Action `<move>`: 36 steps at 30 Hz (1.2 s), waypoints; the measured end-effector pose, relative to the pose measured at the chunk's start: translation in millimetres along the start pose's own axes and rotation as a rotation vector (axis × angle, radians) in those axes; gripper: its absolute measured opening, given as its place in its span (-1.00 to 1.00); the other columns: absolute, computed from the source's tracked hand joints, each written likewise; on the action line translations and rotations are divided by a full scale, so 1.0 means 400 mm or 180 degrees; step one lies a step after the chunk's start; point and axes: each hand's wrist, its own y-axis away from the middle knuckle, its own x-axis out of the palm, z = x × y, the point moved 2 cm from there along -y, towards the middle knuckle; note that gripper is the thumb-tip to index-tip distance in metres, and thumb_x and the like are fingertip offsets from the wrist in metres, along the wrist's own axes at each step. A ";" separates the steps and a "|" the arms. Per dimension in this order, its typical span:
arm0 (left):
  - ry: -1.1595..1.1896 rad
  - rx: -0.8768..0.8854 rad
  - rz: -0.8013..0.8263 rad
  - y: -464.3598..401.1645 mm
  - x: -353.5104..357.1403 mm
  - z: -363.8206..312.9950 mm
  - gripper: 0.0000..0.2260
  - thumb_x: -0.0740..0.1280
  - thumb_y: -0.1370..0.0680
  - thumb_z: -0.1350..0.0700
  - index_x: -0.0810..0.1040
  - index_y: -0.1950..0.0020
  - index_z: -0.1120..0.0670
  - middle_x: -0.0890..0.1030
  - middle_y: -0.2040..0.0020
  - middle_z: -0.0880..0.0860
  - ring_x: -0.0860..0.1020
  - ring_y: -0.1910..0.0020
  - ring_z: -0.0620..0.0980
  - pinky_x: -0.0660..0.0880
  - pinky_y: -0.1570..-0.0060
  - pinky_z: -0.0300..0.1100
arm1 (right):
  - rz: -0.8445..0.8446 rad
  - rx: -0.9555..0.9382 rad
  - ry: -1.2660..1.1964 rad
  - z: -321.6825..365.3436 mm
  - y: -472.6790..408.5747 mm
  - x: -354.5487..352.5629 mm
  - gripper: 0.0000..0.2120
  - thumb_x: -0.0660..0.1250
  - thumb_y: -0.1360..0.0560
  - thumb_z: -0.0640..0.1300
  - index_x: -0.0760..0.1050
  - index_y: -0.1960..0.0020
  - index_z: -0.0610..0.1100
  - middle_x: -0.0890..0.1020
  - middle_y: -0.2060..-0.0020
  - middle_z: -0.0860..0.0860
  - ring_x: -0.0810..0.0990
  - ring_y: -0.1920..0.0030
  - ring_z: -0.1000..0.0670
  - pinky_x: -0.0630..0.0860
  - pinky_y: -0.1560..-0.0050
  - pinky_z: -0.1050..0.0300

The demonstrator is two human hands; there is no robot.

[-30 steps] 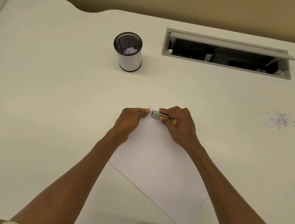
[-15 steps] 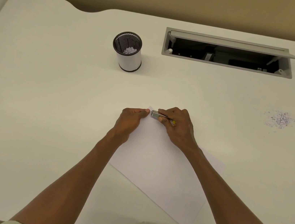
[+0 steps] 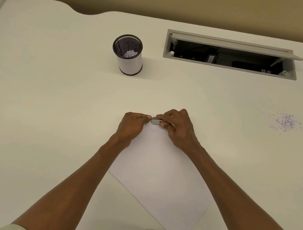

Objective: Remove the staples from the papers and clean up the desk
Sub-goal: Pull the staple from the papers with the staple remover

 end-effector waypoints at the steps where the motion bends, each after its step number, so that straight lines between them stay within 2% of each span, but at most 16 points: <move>1: 0.0003 -0.0024 -0.0020 -0.002 0.001 -0.001 -0.81 0.38 -0.56 0.02 0.73 0.19 0.00 0.74 0.12 0.03 0.68 0.09 0.05 0.59 -0.07 0.02 | 0.0002 -0.0011 0.0001 -0.003 0.001 0.004 -0.77 0.36 -0.49 -0.26 0.67 -0.10 -0.09 0.65 0.12 0.03 0.42 0.17 -0.13 0.45 0.21 -0.04; 7: 0.0095 -0.0243 -0.0001 -0.011 -0.004 -0.008 -0.82 0.44 -0.50 0.03 0.74 0.18 0.11 0.74 0.14 0.13 0.71 0.09 0.15 0.60 -0.07 0.11 | -0.0137 -0.0316 0.0266 0.003 0.011 0.013 -0.73 0.36 -0.48 -0.30 0.65 -0.13 -0.09 0.63 0.05 0.04 0.36 0.14 -0.09 0.43 0.16 -0.01; 10: 0.0084 -0.0293 0.0040 -0.011 -0.004 -0.010 -0.83 0.45 -0.50 0.03 0.75 0.19 0.10 0.74 0.16 0.12 0.71 0.10 0.13 0.61 -0.05 0.08 | -0.0177 -0.0509 0.0545 0.010 0.018 0.004 -0.70 0.35 -0.48 -0.31 0.64 -0.15 -0.05 0.63 0.01 0.02 0.38 0.10 -0.11 0.44 0.16 -0.03; 14: 0.0102 -0.0324 0.0068 -0.010 -0.005 -0.016 -0.85 0.45 -0.50 0.06 0.74 0.22 0.09 0.74 0.16 0.11 0.71 0.09 0.14 0.63 -0.05 0.08 | -0.0171 -0.0724 0.1033 0.021 0.028 0.004 -0.57 0.34 -0.43 -0.43 0.62 -0.14 0.01 0.62 -0.03 0.03 0.40 0.04 -0.15 0.42 0.17 -0.01; 17: 0.0170 -0.0319 0.0155 -0.009 -0.008 -0.019 -0.83 0.43 -0.53 0.08 0.73 0.22 0.09 0.74 0.19 0.09 0.72 0.15 0.12 0.66 0.06 0.00 | -0.0142 -0.0895 0.1315 0.029 0.045 0.010 -0.55 0.33 -0.41 -0.45 0.61 -0.11 0.02 0.62 -0.03 0.05 0.44 0.02 -0.16 0.36 0.17 0.03; 20: 0.0301 -0.0257 0.0182 0.001 -0.012 -0.019 -0.83 0.41 -0.56 0.08 0.72 0.20 0.04 0.73 0.24 0.02 0.69 0.28 0.00 0.60 0.25 -0.18 | -0.0202 -0.0487 0.1182 0.034 0.061 0.011 -0.64 0.34 -0.47 -0.34 0.59 -0.15 0.03 0.61 -0.04 0.08 0.47 -0.04 -0.15 0.32 0.06 0.05; 23: 0.0424 -0.0165 0.0221 0.009 -0.014 -0.018 -0.86 0.41 -0.57 0.07 0.73 0.15 0.02 0.75 0.15 0.03 0.70 0.19 -0.03 0.63 0.14 -0.15 | -0.0234 0.0129 0.0746 0.045 0.066 0.005 -0.74 0.23 -0.58 -0.19 0.54 -0.22 0.00 0.57 -0.01 0.08 0.47 0.01 -0.07 0.33 0.00 0.06; 26: 0.0384 -0.0094 0.0240 0.015 -0.018 -0.019 -0.84 0.39 -0.59 0.05 0.73 0.11 0.04 0.75 0.13 0.01 0.69 0.16 -0.03 0.63 0.06 -0.12 | -0.0168 0.0744 0.0242 0.051 0.043 -0.016 -0.74 0.18 -0.63 0.00 0.48 -0.25 -0.05 0.58 0.05 0.05 0.51 0.07 -0.02 0.45 0.01 0.04; 27: 0.0377 -0.0050 0.0277 0.020 -0.019 -0.023 -0.83 0.37 -0.60 0.05 0.73 0.11 0.04 0.75 0.14 0.00 0.69 0.18 -0.04 0.63 0.10 -0.14 | -0.0097 0.0943 0.0103 0.050 0.030 -0.026 -0.73 0.23 -0.60 0.08 0.49 -0.18 -0.06 0.58 0.10 0.07 0.51 0.12 0.00 0.45 0.09 0.10; 29: 0.0371 0.0050 0.0382 0.030 -0.021 -0.032 -0.81 0.33 -0.62 0.06 0.72 0.07 0.06 0.74 0.14 0.01 0.69 0.19 -0.05 0.63 0.14 -0.16 | 0.0160 0.1156 0.0050 0.048 -0.001 -0.046 -0.71 0.37 -0.49 0.16 0.43 0.12 -0.05 0.46 0.33 0.12 0.41 0.31 0.04 0.31 0.29 0.14; 31: 0.0392 0.0167 0.0488 0.039 -0.024 -0.041 -0.80 0.31 -0.64 0.07 0.71 0.02 0.10 0.74 0.10 0.05 0.69 0.16 -0.01 0.64 0.10 -0.11 | 0.0405 0.1219 -0.0036 0.047 -0.027 -0.061 -0.63 0.47 -0.41 0.12 0.35 0.24 -0.08 0.40 0.41 0.09 0.34 0.38 0.04 0.23 0.36 0.12; 33: 0.0438 0.0304 0.0541 0.047 -0.030 -0.049 -0.80 0.30 -0.64 0.08 0.70 -0.04 0.12 0.74 0.04 0.10 0.69 0.11 0.01 0.63 0.02 -0.05 | 0.0520 0.1247 -0.0264 0.052 -0.047 -0.070 -0.69 0.51 -0.38 0.04 0.42 0.22 -0.09 0.47 0.38 0.08 0.38 0.35 0.01 0.25 0.36 0.14; 36: 0.0405 0.0528 0.0519 0.054 -0.036 -0.057 -0.81 0.30 -0.64 0.06 0.70 -0.06 0.08 0.73 0.01 0.10 0.68 0.06 0.00 0.60 -0.05 -0.01 | 0.0423 0.1171 -0.0385 0.073 -0.065 -0.078 -0.75 0.53 -0.36 -0.07 0.44 0.25 -0.05 0.45 0.44 0.10 0.35 0.40 0.07 0.23 0.39 0.17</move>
